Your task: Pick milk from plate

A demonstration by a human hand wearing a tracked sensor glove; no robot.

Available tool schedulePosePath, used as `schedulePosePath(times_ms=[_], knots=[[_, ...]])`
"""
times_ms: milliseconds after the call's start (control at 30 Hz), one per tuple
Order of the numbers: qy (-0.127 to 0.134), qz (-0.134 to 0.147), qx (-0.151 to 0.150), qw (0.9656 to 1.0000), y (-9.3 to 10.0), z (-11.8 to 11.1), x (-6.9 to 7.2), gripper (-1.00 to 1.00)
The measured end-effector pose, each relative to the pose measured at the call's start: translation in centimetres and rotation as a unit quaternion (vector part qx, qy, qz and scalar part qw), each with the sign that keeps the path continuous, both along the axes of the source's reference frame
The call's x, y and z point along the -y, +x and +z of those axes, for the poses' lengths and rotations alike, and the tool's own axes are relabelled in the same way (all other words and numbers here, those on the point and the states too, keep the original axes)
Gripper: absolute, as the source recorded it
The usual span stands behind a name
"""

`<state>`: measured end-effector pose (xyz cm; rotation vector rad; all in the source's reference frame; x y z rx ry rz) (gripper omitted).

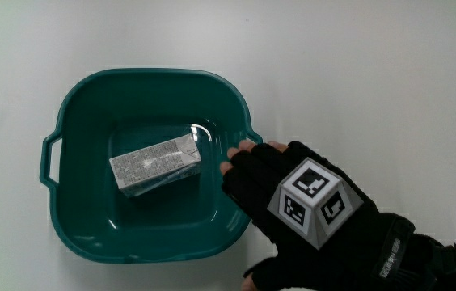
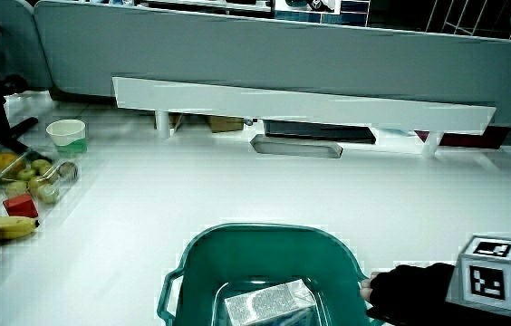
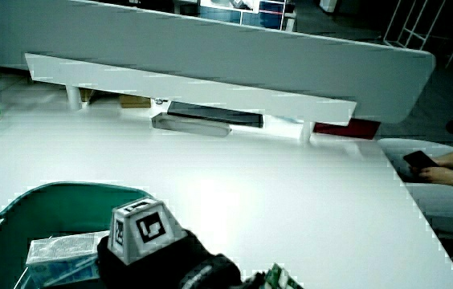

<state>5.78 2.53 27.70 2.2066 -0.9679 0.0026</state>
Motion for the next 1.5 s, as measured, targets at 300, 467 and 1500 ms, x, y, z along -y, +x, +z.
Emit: schedulePosePath(times_ms=[300,467,1500], knots=[[0.004,0.022,0.001,0.9997,-0.5,0.4,2.1,0.00],[0.023,0.024,0.011,0.9994,-1.6,0.7,3.2,0.00],[-0.071,0.044,0.017,0.9964,-7.8,6.9,8.2,0.00]])
